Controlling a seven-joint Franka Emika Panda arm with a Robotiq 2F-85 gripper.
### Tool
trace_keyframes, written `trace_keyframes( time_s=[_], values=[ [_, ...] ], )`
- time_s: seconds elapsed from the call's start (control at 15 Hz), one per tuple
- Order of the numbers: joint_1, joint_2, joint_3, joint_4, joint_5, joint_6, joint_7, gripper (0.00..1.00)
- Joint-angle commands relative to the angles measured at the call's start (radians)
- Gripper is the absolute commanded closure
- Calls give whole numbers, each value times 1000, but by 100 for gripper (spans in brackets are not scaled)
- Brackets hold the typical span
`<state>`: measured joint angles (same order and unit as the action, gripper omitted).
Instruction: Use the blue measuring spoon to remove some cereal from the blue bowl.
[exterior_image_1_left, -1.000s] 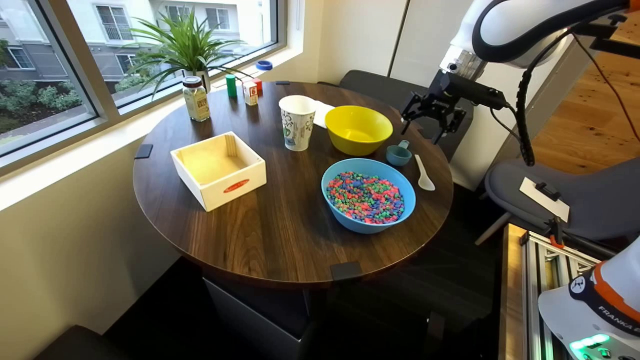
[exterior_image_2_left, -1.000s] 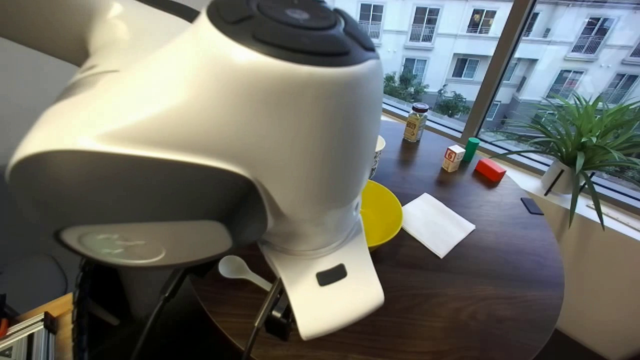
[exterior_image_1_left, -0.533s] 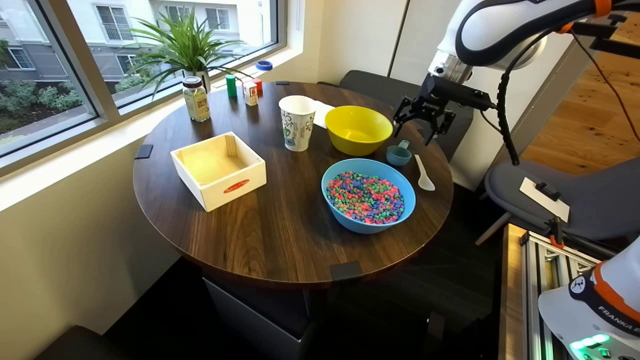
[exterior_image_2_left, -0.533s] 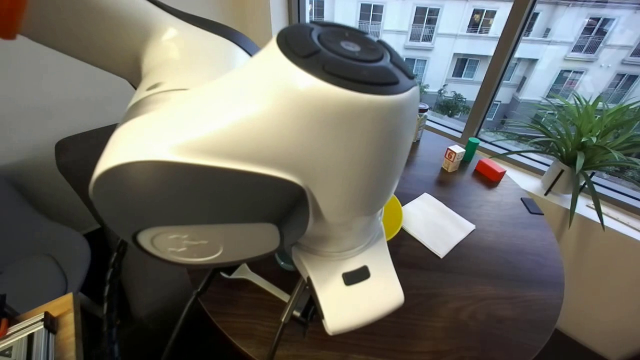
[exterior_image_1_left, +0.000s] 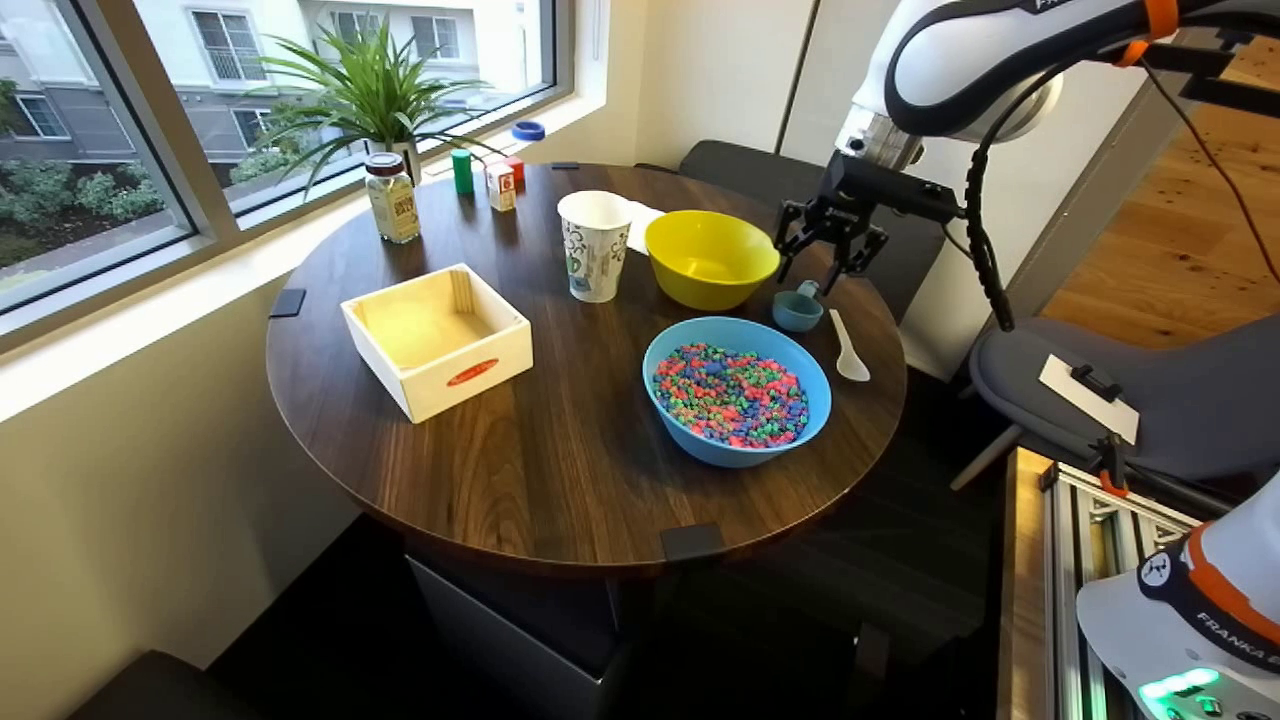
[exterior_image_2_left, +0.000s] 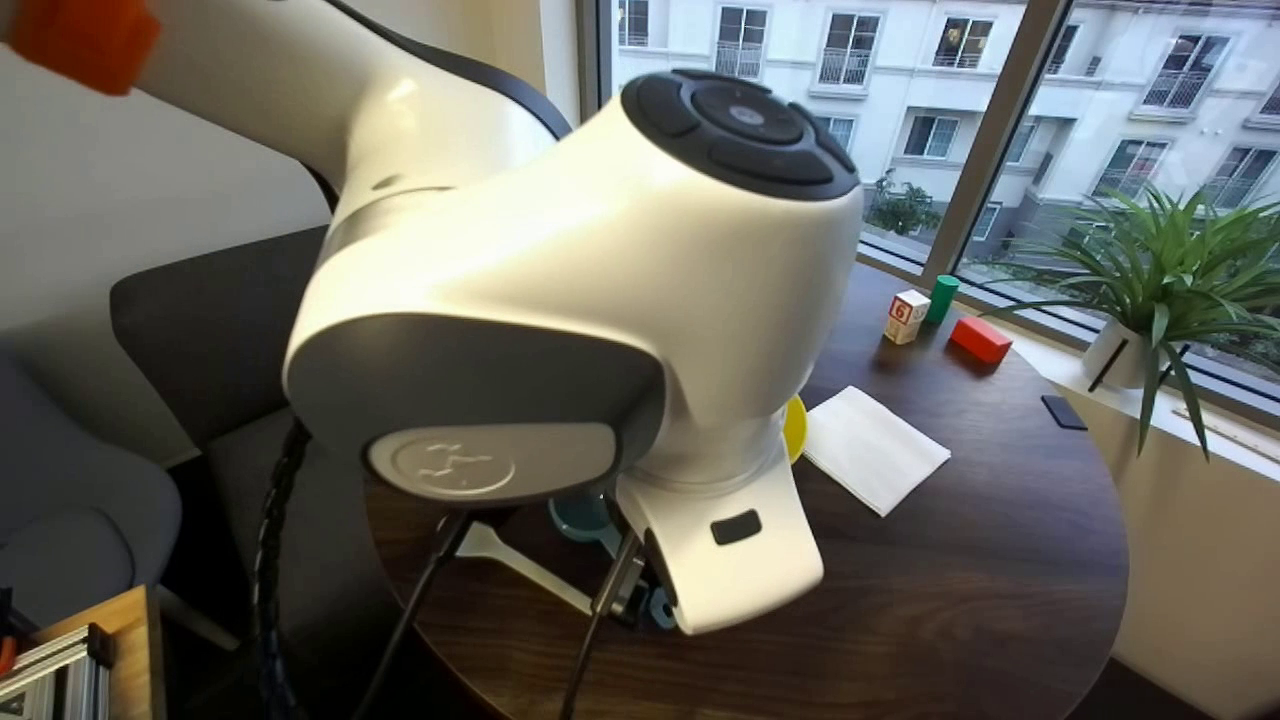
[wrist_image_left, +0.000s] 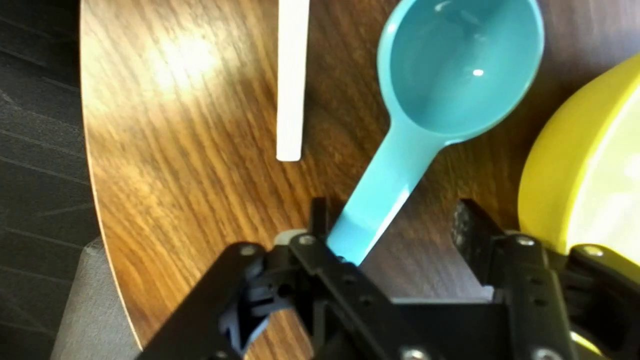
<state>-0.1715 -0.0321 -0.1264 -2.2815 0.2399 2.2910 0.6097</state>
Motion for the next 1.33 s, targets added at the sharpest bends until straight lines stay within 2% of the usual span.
trace_keyframes(
  time_s=[0.0, 0.13, 0.2, 0.33, 0.4, 0.47, 0.6, 0.67, 0.73, 1.27],
  values=[
    [18, 20, 2, 22, 26, -17, 18, 56],
    [22, 20, 4, 22, 26, -17, 21, 58],
    [24, 19, 4, 22, 26, -18, 23, 53],
    [27, 19, 4, 21, 25, -19, 27, 55],
    [28, 19, 4, 20, 23, -19, 29, 61],
    [29, 19, 5, 19, 20, -17, 32, 79],
    [32, 17, 5, 18, 20, -16, 33, 95],
    [33, 16, 6, 17, 18, -16, 36, 97],
    [33, 15, 6, 17, 16, -16, 37, 94],
    [53, -25, 29, 1, 9, -23, 44, 94]
  ],
)
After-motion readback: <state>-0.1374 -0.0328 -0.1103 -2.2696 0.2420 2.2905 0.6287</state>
